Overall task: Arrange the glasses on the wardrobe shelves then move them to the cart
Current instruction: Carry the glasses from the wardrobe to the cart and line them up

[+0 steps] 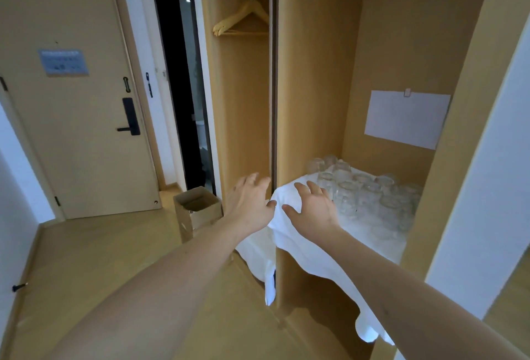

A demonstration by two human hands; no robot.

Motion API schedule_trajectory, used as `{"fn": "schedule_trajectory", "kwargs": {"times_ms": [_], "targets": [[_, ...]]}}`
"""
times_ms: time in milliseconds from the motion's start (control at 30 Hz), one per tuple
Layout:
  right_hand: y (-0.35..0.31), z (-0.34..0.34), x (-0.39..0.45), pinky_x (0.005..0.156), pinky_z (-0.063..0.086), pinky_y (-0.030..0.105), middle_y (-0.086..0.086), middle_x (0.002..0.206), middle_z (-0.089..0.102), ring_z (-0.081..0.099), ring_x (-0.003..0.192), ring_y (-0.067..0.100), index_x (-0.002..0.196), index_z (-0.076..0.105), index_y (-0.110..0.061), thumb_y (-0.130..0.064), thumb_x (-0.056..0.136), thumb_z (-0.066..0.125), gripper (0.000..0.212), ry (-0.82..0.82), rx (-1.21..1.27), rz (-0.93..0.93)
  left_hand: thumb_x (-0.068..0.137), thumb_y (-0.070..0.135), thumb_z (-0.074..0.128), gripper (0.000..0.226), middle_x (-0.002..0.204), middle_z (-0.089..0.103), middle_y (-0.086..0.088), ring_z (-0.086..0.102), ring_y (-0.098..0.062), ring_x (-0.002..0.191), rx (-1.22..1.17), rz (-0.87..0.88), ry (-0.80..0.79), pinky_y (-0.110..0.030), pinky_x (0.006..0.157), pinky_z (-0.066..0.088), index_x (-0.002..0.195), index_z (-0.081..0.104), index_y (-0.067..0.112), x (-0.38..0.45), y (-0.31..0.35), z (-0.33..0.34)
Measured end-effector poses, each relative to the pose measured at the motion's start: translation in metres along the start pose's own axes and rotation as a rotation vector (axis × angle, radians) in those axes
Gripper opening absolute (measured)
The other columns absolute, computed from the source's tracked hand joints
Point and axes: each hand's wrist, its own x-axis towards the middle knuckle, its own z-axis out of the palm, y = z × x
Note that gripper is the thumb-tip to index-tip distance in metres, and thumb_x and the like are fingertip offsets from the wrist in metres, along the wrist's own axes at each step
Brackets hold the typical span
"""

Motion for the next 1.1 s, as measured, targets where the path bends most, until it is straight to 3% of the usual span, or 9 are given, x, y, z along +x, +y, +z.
{"fn": "schedule_trajectory", "kwargs": {"times_ms": [300,600,1100], "targets": [[0.051,0.019,0.085,0.110,0.035,0.046,0.004,0.160,0.034,0.033,0.143,0.033,0.154,0.036,-0.026,-0.053,0.097,0.054,0.066,-0.001,0.016,0.089,0.097,0.036,0.058,0.054,0.150,0.042,-0.006,0.032,-0.028,0.142,-0.020,0.052,-0.041,-0.042,0.112,0.034,0.146,0.045,0.019,0.100,0.015,0.040],[0.094,0.026,0.120,0.109,0.036,0.044,0.003,0.158,0.036,0.035,0.140,0.031,0.153,0.036,-0.024,-0.052,0.097,0.055,0.065,0.002,0.005,0.193,0.097,0.038,0.058,0.057,0.156,0.038,-0.005,0.030,-0.029,0.145,-0.054,0.125,-0.087,-0.044,0.112,0.037,0.149,0.042,0.022,0.155,0.035,0.077],[0.114,0.032,0.179,0.111,0.038,0.046,0.007,0.154,0.041,0.036,0.140,0.034,0.150,0.040,-0.024,-0.053,0.095,0.056,0.064,0.120,-0.106,0.502,0.087,0.035,0.065,0.064,0.140,0.050,-0.003,0.045,-0.031,0.130,-0.273,0.449,-0.172,-0.044,0.106,0.043,0.147,0.045,0.029,0.274,0.042,0.126]]}}
